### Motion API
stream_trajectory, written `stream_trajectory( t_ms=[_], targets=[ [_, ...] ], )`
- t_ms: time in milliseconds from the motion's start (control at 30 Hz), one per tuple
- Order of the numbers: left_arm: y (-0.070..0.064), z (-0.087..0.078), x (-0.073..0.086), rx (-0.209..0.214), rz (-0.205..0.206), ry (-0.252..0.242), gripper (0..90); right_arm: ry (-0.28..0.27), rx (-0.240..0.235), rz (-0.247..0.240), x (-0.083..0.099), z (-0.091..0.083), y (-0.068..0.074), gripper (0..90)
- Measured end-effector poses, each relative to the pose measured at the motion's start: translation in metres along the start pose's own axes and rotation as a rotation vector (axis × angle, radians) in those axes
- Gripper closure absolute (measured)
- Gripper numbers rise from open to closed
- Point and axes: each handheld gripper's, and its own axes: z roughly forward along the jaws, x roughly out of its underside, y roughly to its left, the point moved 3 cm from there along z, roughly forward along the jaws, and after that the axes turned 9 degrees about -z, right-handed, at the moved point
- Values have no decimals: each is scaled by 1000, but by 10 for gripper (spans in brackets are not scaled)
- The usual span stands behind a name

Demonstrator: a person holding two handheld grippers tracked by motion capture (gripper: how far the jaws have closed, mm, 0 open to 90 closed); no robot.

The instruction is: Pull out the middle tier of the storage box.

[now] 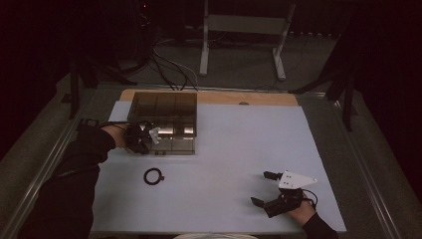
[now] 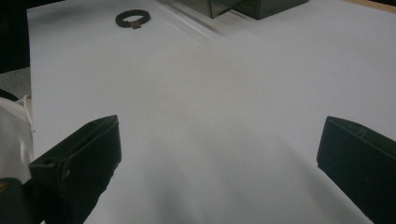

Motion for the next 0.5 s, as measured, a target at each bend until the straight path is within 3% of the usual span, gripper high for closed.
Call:
stream_trajectory(
  t_ms=[500],
  targets=[
    [4, -2, 0, -6, -9, -8, 888, 0, -2, -1, 0, 0, 0, 0]
  ],
)
